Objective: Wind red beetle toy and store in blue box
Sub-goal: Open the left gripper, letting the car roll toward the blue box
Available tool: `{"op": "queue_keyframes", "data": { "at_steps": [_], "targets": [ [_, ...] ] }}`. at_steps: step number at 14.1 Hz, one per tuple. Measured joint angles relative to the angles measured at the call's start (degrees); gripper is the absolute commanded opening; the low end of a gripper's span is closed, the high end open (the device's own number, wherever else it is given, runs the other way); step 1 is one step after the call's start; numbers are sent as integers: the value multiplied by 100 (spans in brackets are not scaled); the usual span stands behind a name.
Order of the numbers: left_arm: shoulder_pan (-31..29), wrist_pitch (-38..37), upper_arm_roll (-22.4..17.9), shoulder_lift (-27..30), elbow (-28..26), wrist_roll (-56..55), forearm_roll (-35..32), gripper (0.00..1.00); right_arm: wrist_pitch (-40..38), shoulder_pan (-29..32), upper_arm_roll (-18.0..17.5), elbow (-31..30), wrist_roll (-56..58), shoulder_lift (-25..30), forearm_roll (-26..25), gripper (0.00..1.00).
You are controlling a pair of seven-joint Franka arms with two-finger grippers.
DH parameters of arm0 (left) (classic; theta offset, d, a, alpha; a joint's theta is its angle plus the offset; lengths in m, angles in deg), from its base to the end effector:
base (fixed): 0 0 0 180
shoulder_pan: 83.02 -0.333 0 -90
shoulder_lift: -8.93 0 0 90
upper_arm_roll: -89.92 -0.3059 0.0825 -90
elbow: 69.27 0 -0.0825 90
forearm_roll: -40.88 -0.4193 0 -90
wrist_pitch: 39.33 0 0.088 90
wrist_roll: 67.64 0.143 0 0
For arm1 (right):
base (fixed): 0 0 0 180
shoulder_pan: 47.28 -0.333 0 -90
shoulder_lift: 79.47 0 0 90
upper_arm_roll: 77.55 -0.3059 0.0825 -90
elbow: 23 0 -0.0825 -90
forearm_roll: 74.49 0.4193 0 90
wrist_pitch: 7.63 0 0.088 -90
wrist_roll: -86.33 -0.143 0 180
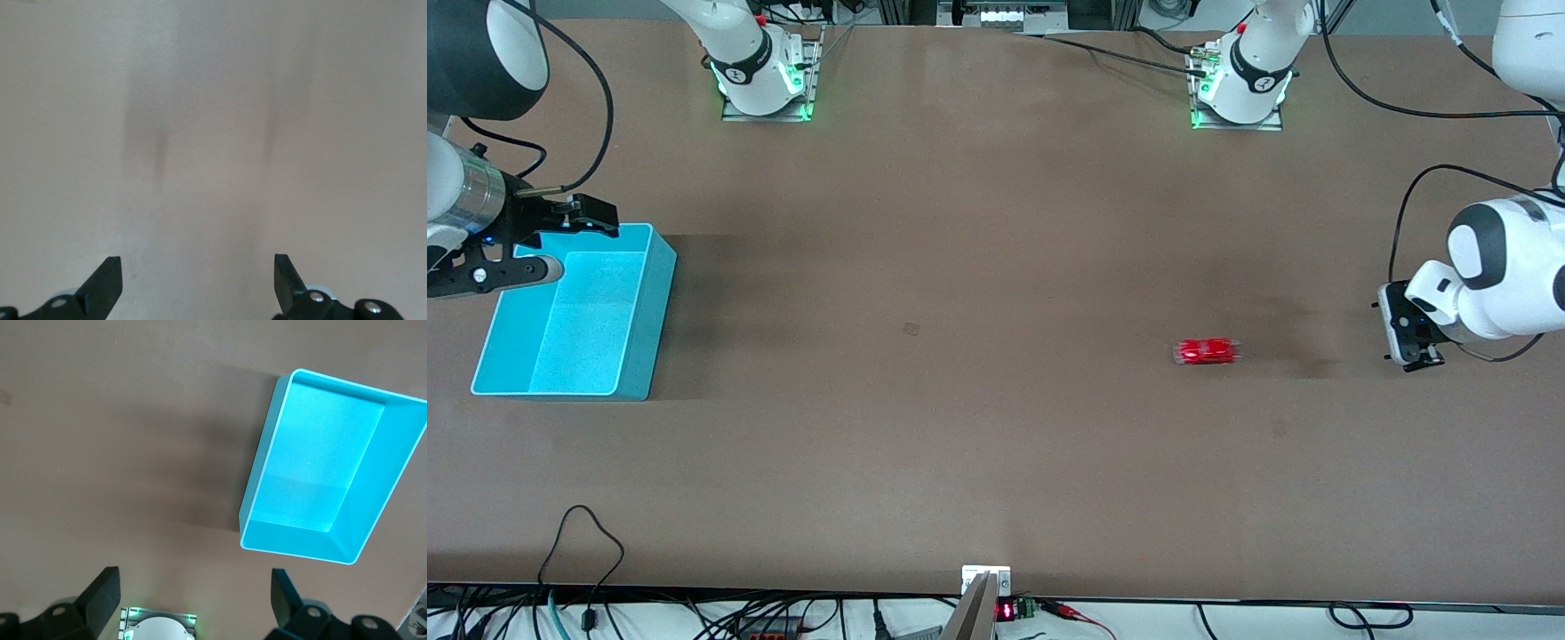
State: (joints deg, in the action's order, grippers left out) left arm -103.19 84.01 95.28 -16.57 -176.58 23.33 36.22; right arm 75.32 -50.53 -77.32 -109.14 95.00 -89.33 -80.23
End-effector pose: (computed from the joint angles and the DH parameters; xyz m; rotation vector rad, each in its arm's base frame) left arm 0.6109 0.1677 0.1948 2.3359 -1.9156 -0.1765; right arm 0.6128 0.0172 0.5001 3.0158 0.3073 -0.3539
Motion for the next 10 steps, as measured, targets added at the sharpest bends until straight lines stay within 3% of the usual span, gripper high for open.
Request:
{"op": "queue_keyframes", "data": {
  "at_steps": [10],
  "targets": [
    [554, -1305, 63, 621, 332, -1318, 0, 100, 2, 1, 9, 3, -1, 0, 0, 100]
  ]
}}
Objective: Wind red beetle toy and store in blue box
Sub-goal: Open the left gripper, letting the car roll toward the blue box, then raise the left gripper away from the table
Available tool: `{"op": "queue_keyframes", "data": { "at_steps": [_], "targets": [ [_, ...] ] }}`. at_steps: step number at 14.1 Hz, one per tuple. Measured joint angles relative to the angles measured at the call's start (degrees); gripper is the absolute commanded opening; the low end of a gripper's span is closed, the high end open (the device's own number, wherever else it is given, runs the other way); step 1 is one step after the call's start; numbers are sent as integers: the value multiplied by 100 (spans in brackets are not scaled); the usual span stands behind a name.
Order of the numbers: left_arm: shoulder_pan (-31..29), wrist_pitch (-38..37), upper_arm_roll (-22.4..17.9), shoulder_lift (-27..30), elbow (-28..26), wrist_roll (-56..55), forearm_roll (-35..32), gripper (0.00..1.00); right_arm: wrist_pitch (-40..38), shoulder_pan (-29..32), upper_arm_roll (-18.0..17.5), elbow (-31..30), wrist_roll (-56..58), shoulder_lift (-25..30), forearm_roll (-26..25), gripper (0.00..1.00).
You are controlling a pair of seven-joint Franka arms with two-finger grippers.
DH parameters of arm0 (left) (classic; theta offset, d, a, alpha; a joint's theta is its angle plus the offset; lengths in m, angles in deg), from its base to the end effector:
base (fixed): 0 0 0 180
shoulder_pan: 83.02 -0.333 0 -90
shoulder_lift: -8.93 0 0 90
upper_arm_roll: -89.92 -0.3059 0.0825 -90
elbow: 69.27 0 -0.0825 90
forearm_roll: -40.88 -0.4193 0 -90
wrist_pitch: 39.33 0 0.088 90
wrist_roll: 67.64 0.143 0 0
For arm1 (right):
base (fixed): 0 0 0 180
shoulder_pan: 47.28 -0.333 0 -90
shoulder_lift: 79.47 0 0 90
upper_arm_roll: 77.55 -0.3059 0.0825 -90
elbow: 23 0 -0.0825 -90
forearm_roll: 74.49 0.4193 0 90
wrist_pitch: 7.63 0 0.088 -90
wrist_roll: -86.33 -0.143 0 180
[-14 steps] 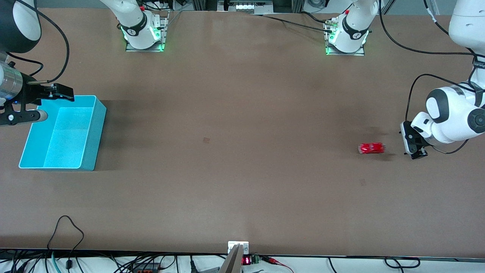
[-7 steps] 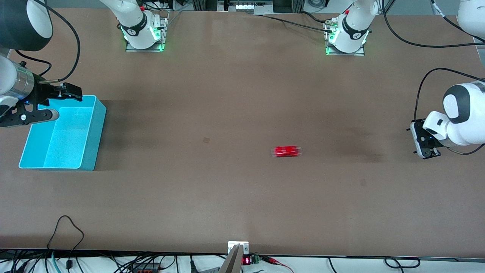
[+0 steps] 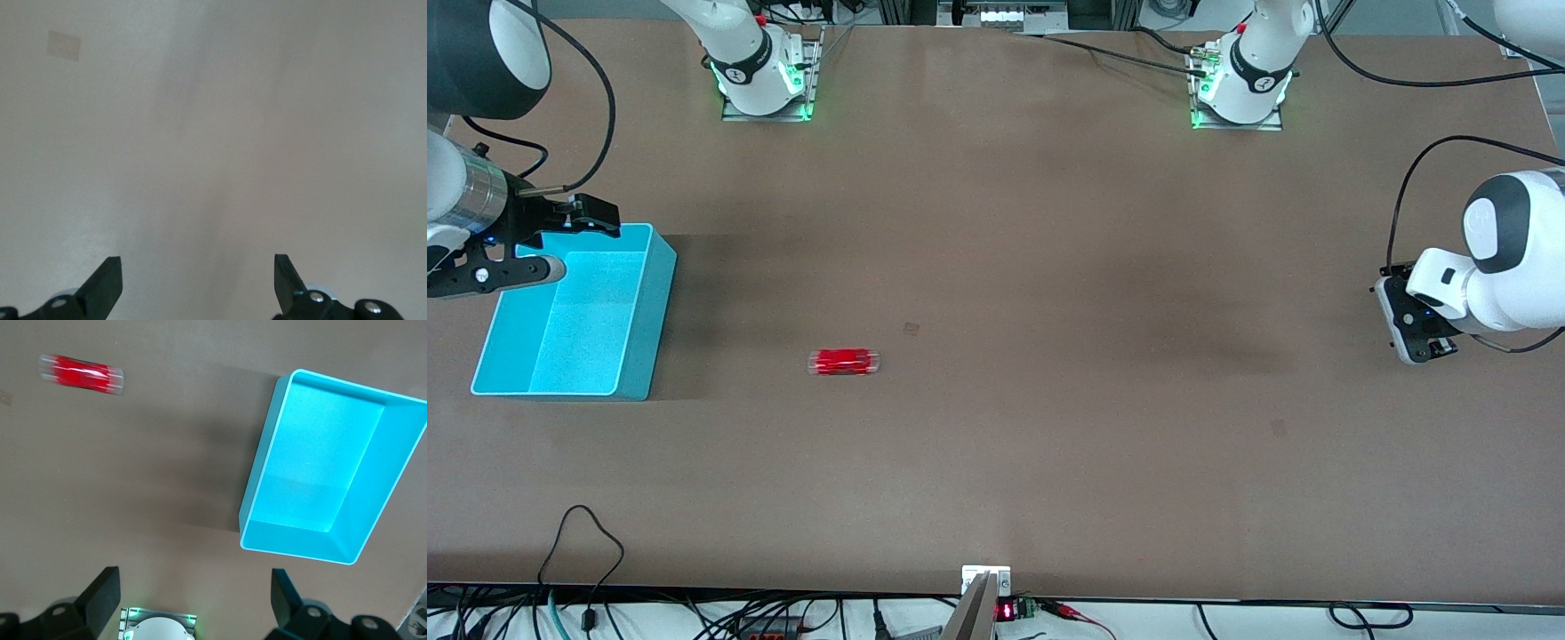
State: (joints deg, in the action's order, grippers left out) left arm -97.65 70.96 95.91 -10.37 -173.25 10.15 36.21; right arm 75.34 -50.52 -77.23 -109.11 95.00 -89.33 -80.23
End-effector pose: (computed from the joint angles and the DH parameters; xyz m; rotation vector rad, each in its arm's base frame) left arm 0.6200 0.1044 0.2753 2.4419 -1.7467 -0.2856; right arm 0.6129 0.0162 0.5003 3.0161 0.3046 -0.3527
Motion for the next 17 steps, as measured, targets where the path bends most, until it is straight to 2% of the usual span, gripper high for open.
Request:
{"op": "queue_keyframes", "data": {
  "at_steps": [5, 10, 13, 17],
  "targets": [
    [365, -665, 6, 17, 416, -578, -252, 100, 0, 3, 10, 0, 0, 0, 0, 100],
    [514, -826, 7, 85, 562, -1010, -258, 100, 0, 4, 23, 2, 1, 0, 0, 100],
    [573, -1062, 15, 321, 704, -1683, -258, 100, 0, 10, 26, 3, 2, 0, 0, 100],
    [709, -1952, 235, 512, 1430, -3105, -258, 100, 0, 14, 30, 4, 2, 0, 0, 100]
  ]
}}
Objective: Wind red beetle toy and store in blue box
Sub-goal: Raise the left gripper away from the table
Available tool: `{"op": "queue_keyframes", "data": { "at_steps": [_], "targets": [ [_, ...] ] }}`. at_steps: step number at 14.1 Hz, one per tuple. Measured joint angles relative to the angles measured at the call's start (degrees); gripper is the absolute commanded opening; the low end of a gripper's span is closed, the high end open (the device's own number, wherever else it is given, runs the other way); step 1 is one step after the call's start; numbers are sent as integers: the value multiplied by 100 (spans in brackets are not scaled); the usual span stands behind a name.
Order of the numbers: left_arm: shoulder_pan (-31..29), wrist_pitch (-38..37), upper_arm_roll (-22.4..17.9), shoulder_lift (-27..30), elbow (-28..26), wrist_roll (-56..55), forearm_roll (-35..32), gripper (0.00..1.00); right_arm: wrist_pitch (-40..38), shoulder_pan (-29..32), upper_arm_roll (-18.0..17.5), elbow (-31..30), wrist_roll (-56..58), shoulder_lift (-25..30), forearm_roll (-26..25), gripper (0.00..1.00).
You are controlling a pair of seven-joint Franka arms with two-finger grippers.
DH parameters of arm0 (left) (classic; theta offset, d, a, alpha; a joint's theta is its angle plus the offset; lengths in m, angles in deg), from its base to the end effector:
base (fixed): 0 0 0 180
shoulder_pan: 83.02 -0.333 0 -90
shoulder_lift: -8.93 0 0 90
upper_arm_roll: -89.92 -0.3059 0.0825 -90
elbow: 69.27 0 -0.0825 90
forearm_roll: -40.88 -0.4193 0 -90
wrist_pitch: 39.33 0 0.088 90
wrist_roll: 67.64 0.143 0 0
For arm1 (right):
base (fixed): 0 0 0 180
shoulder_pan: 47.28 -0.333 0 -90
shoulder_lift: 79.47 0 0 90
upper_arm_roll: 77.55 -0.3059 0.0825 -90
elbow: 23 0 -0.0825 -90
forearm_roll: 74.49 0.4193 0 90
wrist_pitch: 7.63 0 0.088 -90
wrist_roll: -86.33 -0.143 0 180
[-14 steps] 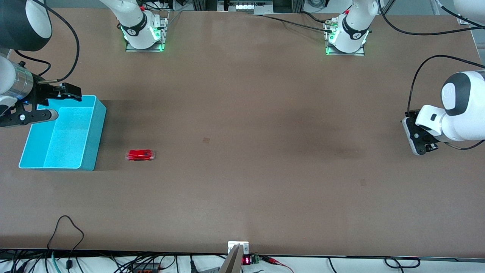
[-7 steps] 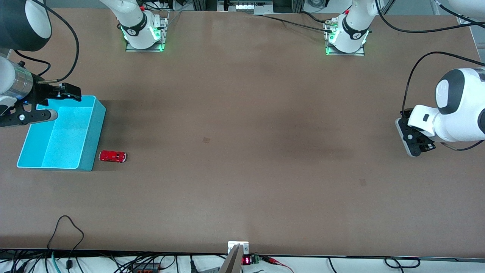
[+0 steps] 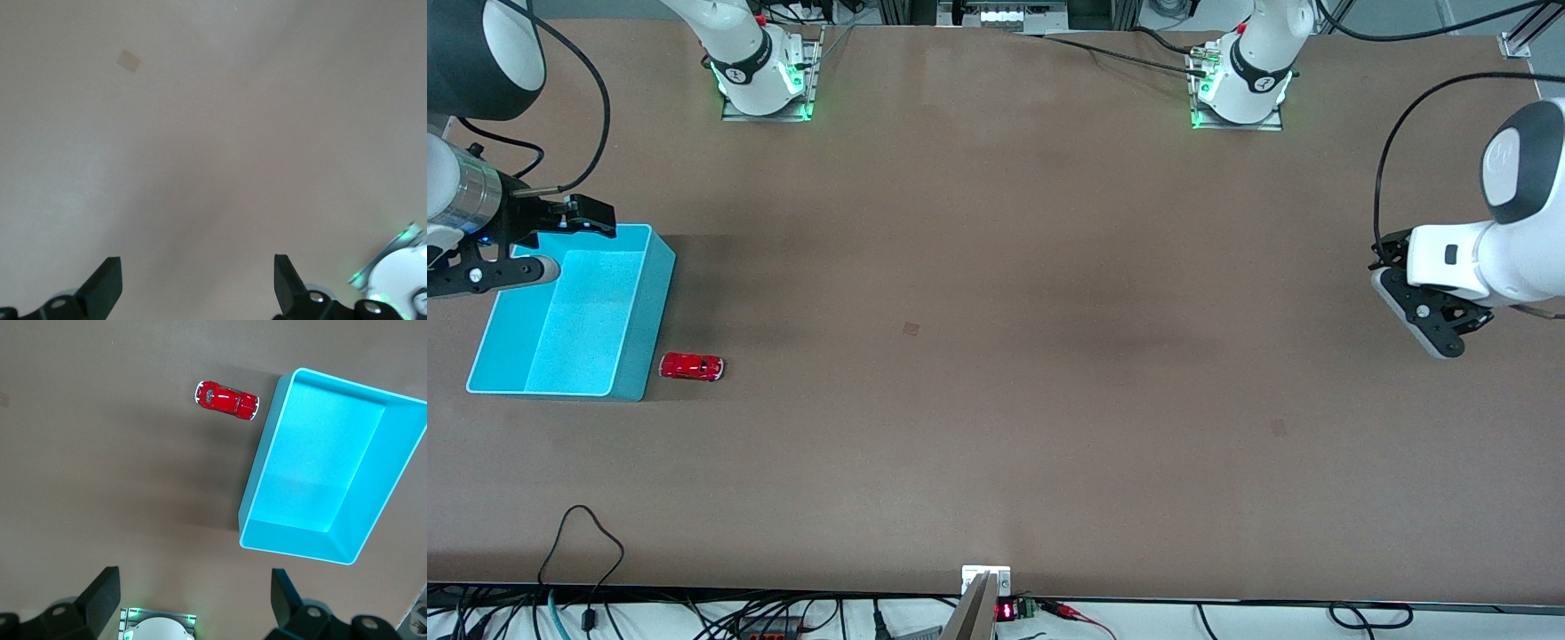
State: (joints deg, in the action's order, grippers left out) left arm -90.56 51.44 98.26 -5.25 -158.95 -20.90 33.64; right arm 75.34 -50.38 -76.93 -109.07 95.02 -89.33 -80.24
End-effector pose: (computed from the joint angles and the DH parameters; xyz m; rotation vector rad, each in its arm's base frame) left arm 0.6353 0.0153 0.4318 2.8392 -1.2771 -0.3795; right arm 0.6131 0.0116 0.5007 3.0171 0.2935 -0.3522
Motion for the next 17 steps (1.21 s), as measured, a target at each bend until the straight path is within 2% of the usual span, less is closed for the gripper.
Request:
{"op": "queue_keyframes", "data": {
  "at_steps": [5, 10, 12, 15, 17],
  "targets": [
    [37, -690, 445, 11, 776, -2277, 0, 100, 0, -8, 0, 0, 1, 0, 0, 100],
    [13, -755, 479, -18, 1328, -4228, 0, 100, 0, -8, -3, 1, 1, 0, 0, 100],
    [10, -767, 475, -77, 1490, -4621, 0, 100, 0, -8, -3, 1, 2, 0, 0, 100],
    [5, -770, 394, -62, 1514, -4877, 28, 100, 0, -11, -11, 1, 7, 0, 8, 100],
    [281, -416, -59, 198, 1181, -5050, 245, 100, -10, -11, -12, 0, 7, -1, 106, 100]
  ]
}}
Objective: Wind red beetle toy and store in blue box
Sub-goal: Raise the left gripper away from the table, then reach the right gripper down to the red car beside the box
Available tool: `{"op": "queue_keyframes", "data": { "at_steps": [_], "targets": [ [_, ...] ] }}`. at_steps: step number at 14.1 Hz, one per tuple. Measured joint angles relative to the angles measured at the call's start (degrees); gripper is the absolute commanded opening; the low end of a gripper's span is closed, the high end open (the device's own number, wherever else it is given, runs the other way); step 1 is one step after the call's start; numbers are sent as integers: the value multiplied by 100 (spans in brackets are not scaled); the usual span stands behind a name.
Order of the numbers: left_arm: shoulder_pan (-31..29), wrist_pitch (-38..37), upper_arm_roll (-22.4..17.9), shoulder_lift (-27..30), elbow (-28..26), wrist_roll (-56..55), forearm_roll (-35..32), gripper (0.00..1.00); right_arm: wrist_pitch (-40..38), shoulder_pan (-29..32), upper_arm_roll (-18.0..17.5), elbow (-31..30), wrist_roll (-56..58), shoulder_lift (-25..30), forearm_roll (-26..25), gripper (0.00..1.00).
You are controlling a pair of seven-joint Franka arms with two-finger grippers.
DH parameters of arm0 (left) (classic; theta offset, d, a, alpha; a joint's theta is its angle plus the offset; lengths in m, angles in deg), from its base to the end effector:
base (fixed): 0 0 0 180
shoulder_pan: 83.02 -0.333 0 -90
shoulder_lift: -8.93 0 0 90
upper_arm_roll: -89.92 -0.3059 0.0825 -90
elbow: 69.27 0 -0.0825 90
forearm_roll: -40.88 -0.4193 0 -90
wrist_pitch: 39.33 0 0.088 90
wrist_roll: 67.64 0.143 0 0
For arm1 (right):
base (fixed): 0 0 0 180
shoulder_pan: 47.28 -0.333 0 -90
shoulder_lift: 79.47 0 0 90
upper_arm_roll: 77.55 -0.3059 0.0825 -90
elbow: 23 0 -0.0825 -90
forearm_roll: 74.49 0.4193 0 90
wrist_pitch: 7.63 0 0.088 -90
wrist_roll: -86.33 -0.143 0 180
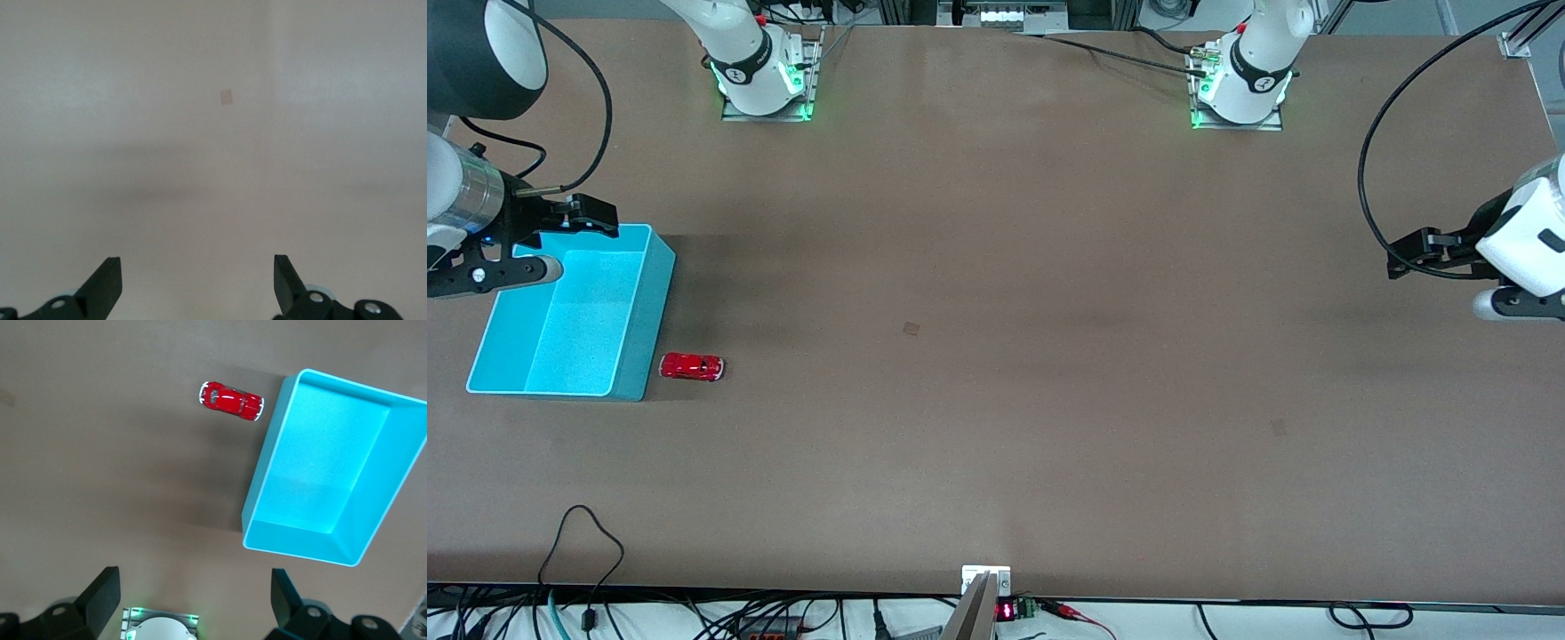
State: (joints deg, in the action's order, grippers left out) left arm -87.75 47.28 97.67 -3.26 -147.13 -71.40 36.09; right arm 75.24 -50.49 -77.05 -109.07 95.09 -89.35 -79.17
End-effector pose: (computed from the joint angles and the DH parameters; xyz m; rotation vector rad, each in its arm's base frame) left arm 0.6436 -0.0134 0.5500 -3.0820 -0.0271 0.0846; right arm 0.6127 0.0168 0.5001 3.0347 0.3034 -0.3559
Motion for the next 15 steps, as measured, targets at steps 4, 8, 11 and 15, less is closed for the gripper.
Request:
{"op": "queue_keyframes", "data": {
  "at_steps": [4, 8, 11, 15],
  "targets": [
    [783, 860, -865, 1056, -1368, 56, 192, 100, -21, 15, 17, -23, 0, -34, 14, 100],
    [837, 876, -877, 1270, -1661, 68, 192, 100, -23, 20, 28, -24, 56, -89, 15, 100],
    [874, 888, -877, 1267, -1676, 69, 192, 100, -27, 49, 35, -31, 662, -139, 26, 100],
    [910, 888, -877, 1267, -1676, 69, 192, 100, 418, 444, 57, -137, 2162, -546, 296, 100]
  ]
}}
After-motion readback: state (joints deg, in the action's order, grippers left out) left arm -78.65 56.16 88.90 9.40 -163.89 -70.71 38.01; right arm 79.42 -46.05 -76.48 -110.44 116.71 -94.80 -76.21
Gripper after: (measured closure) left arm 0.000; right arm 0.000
